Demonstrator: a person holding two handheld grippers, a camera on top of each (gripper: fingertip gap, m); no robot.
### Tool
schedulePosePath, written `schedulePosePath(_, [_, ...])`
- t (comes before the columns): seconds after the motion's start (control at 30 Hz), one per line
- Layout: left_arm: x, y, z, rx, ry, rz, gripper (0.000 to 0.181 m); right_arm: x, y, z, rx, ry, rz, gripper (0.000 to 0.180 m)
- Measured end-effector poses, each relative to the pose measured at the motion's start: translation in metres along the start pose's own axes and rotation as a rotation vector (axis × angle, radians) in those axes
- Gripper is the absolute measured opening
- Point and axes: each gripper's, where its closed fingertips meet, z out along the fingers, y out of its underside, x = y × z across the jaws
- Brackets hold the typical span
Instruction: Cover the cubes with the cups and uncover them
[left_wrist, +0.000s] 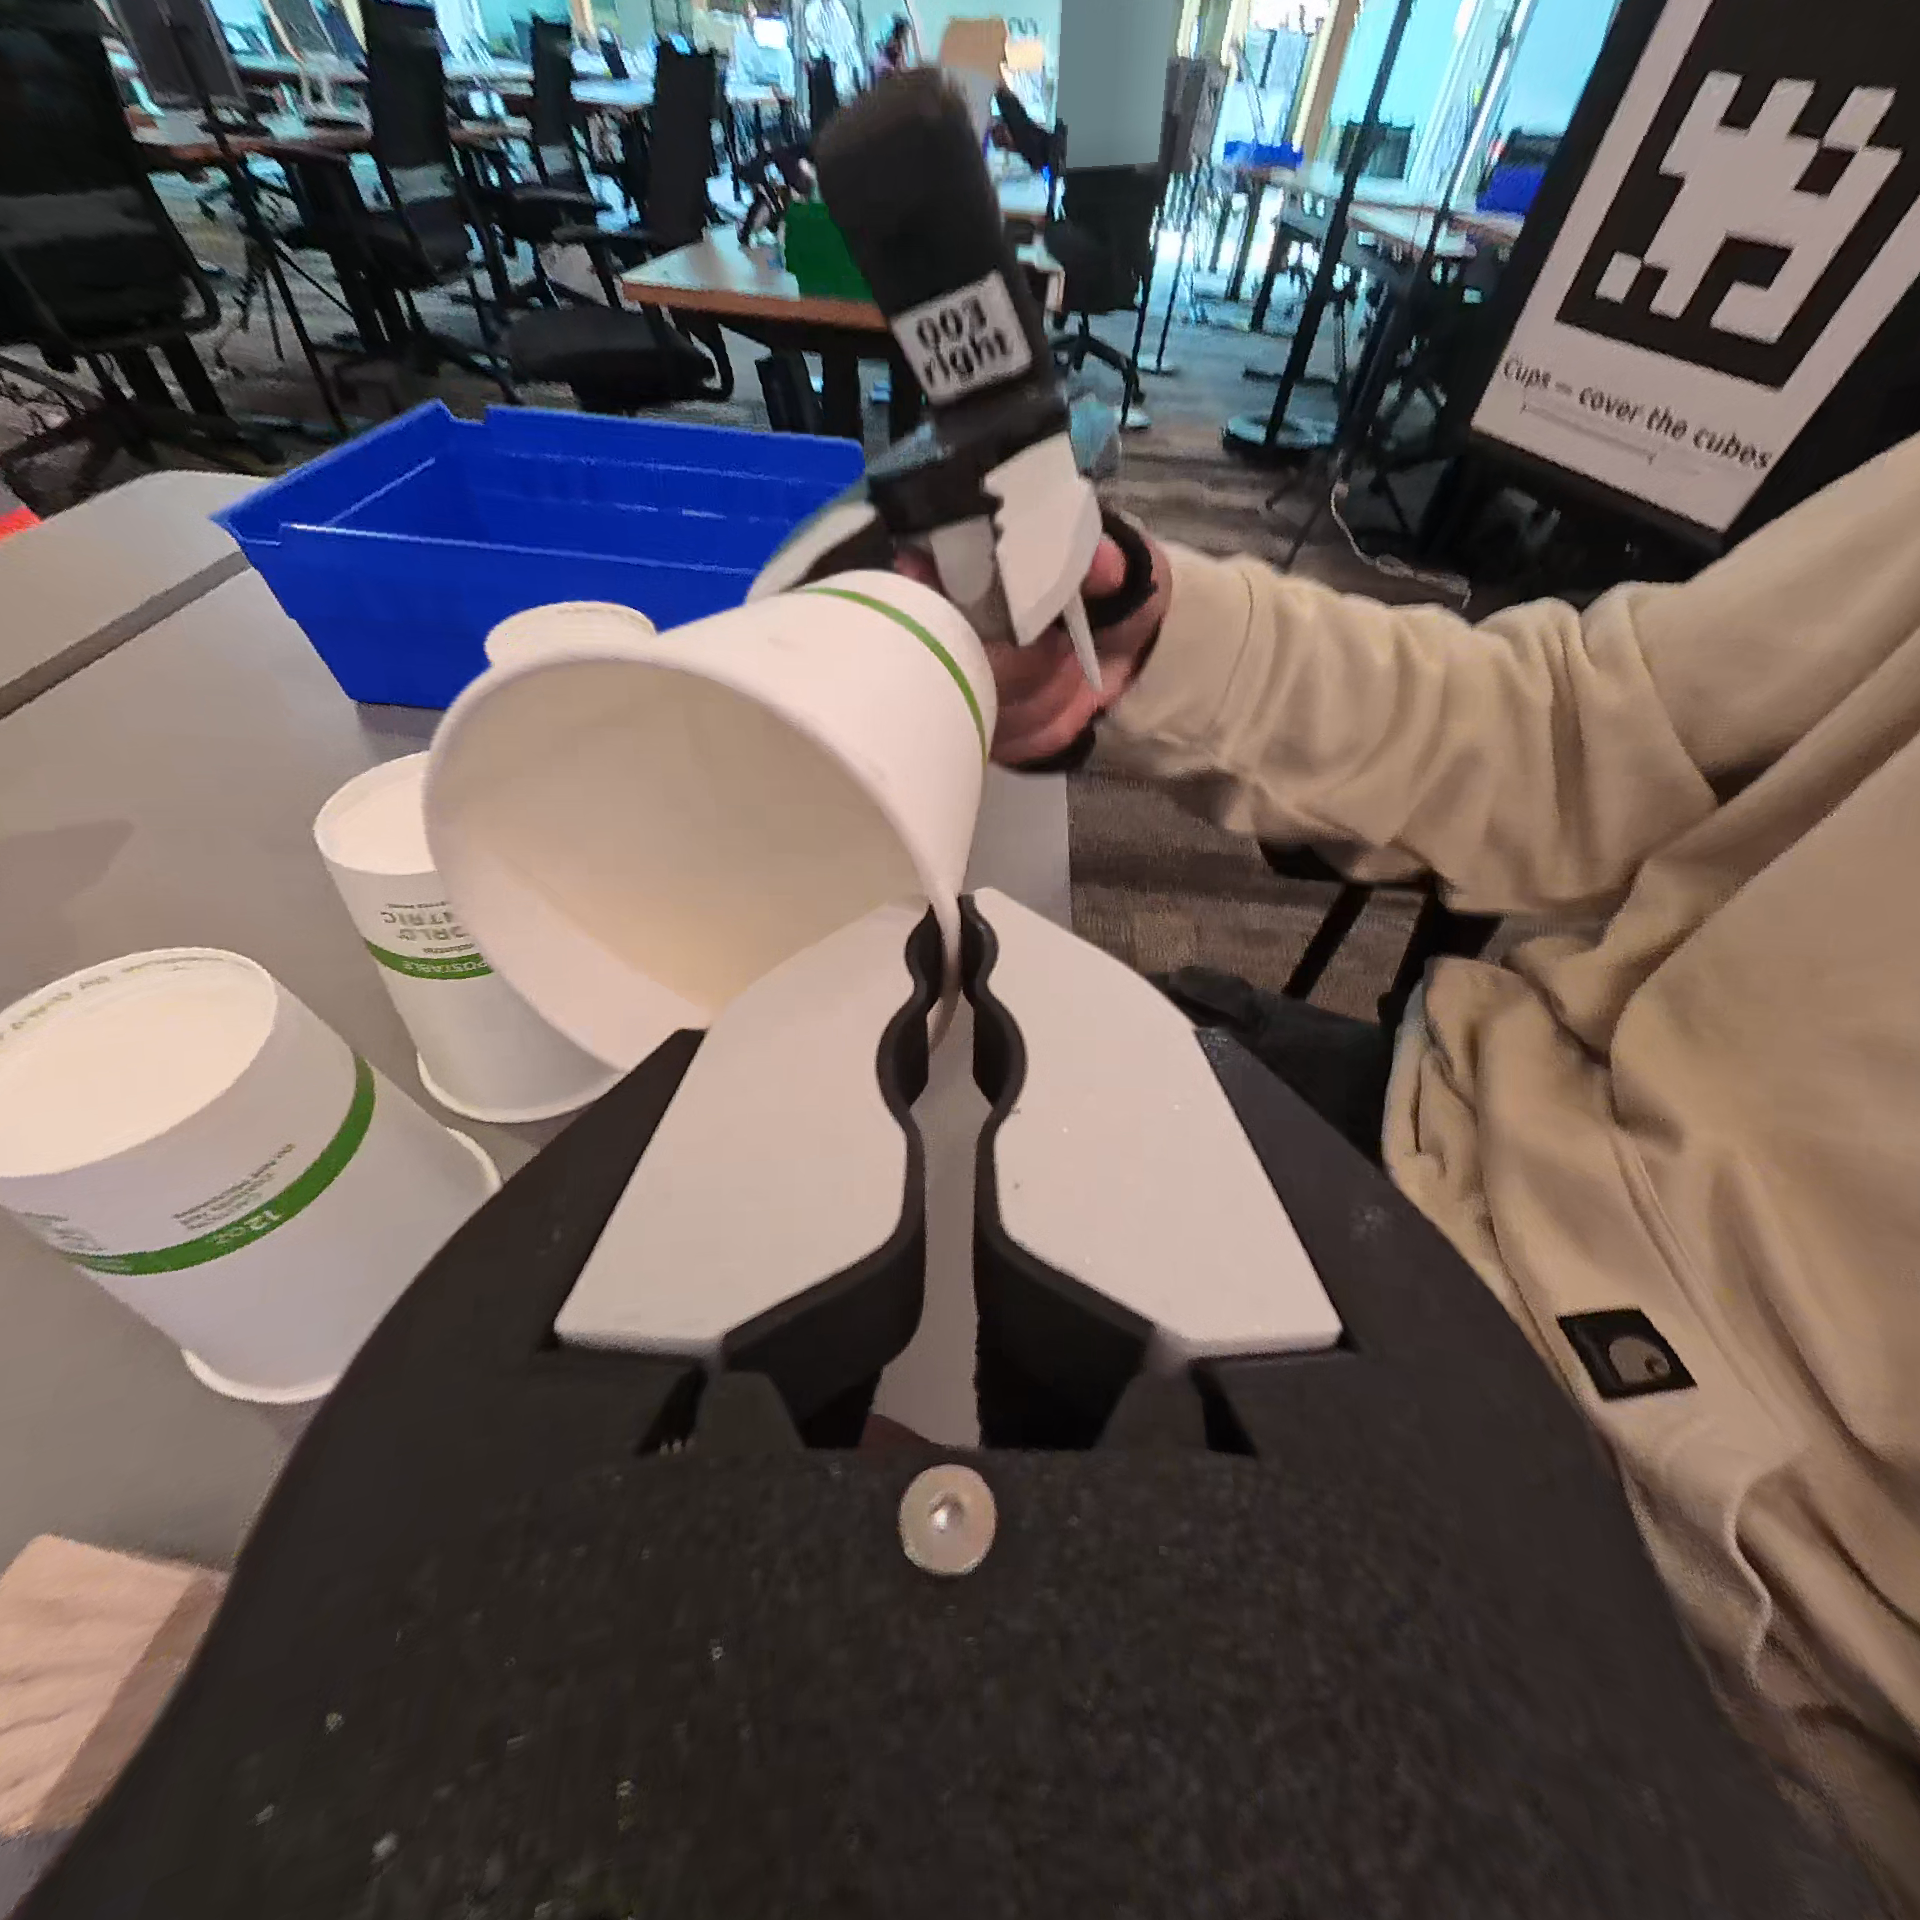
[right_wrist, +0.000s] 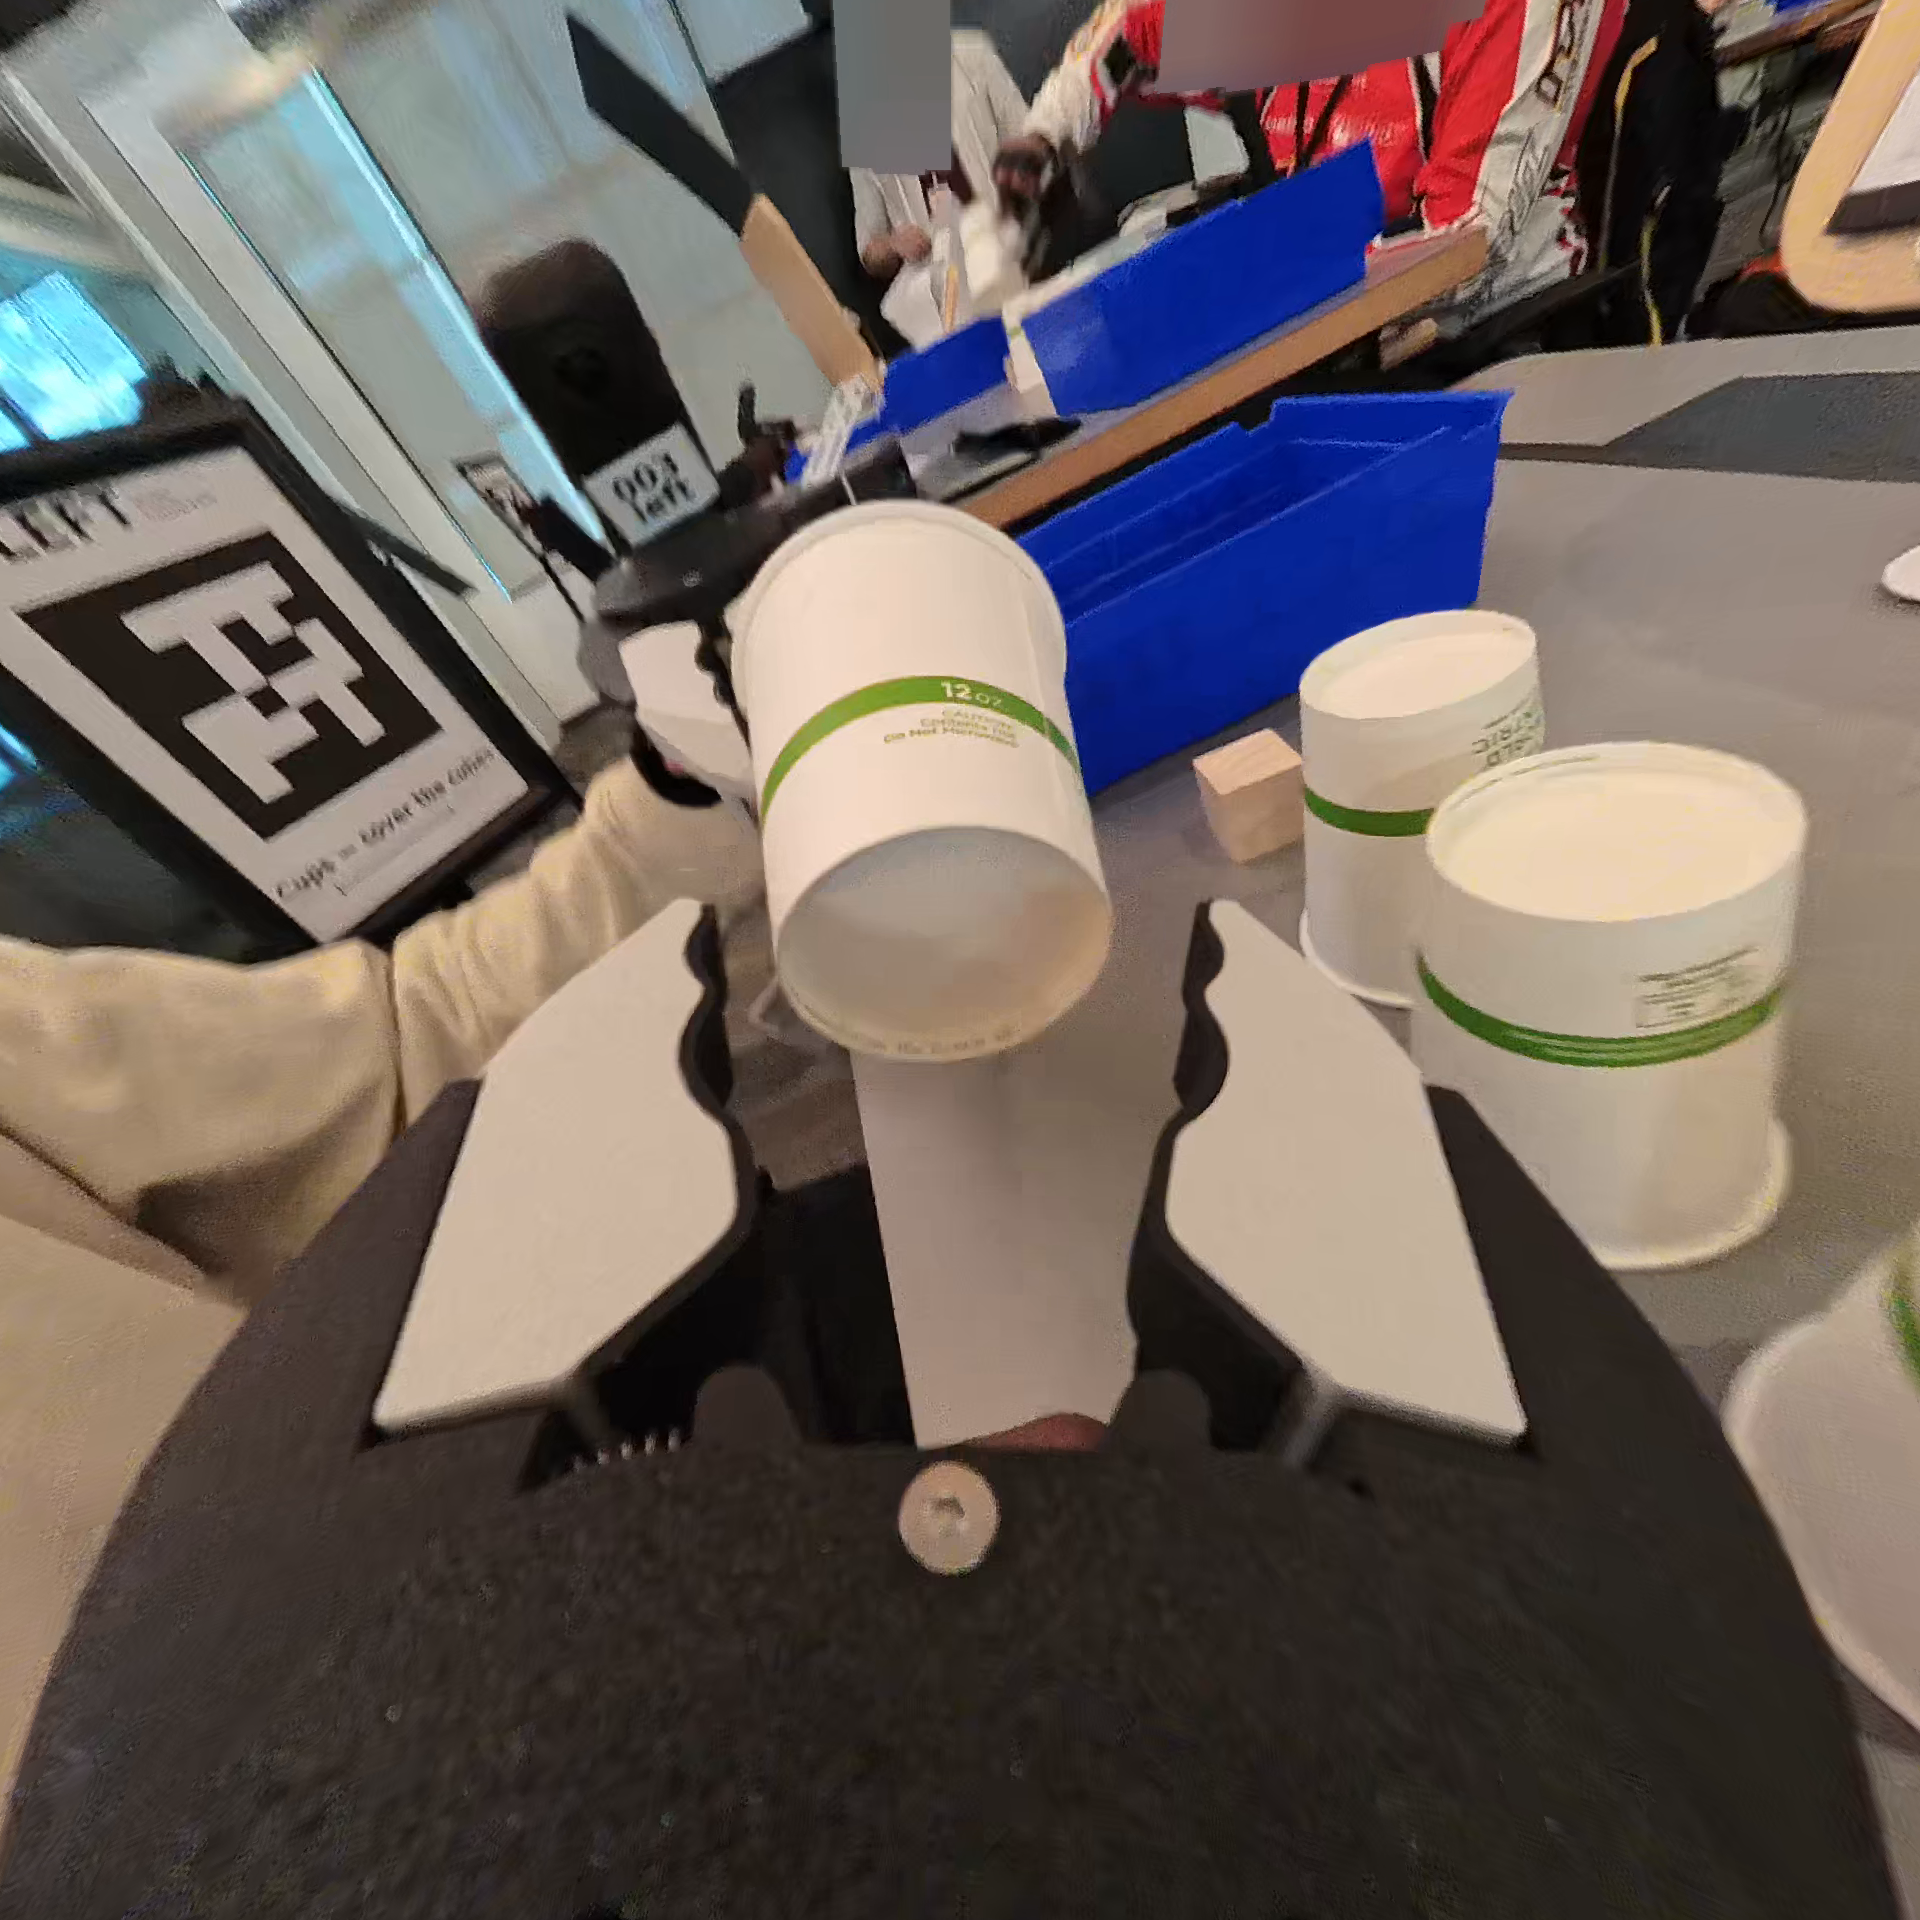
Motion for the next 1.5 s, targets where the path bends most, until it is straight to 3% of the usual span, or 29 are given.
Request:
schedulePosePath(0.03, [-0.001, -0.002, -0.002, -0.024, 0.006, 0.014, 0.002, -0.001, -0.002, -0.006, -0.042, 0.002, -0.022, 0.087])
schedulePosePath(0.2, [-0.002, -0.009, -0.011, -0.152, 0.030, 0.077, 0.003, 0.000, -0.009, -0.020, -0.237, 0.075, -0.210, 0.091])
schedulePosePath(0.37, [0.000, -0.005, -0.009, -0.262, 0.054, 0.109, 0.003, -0.003, -0.009, -0.002, -0.353, 0.116, -0.343, 0.089])
schedulePosePath(0.53, [0.007, 0.007, 0.001, -0.379, 0.104, 0.141, 0.003, -0.008, 0.002, 0.023, -0.432, 0.054, -0.341, 0.089])
schedulePosePath(0.77, [0.017, 0.019, 0.012, -0.490, 0.155, 0.172, 0.003, -0.012, -0.011, 0.039, -0.412, -0.017, -0.287, 0.086])
schedulePosePath(1.1, [0.025, 0.025, 0.011, -0.550, 0.224, 0.162, 0.003, -0.040, -0.018, 0.042, -0.428, -0.143, -0.579, 0.069])
schedulePosePath(1.33, [0.015, 0.014, 0.009, -0.471, 0.147, 0.181, 0.003, -0.025, -0.016, 0.034, -0.399, -0.088, -0.421, 0.073])
schedulePosePath(1.5, [0.007, 0.005, 0.002, -0.385, 0.093, 0.176, 0.003, -0.008, 0.012, 0.029, -0.441, -0.014, -0.369, 0.081])
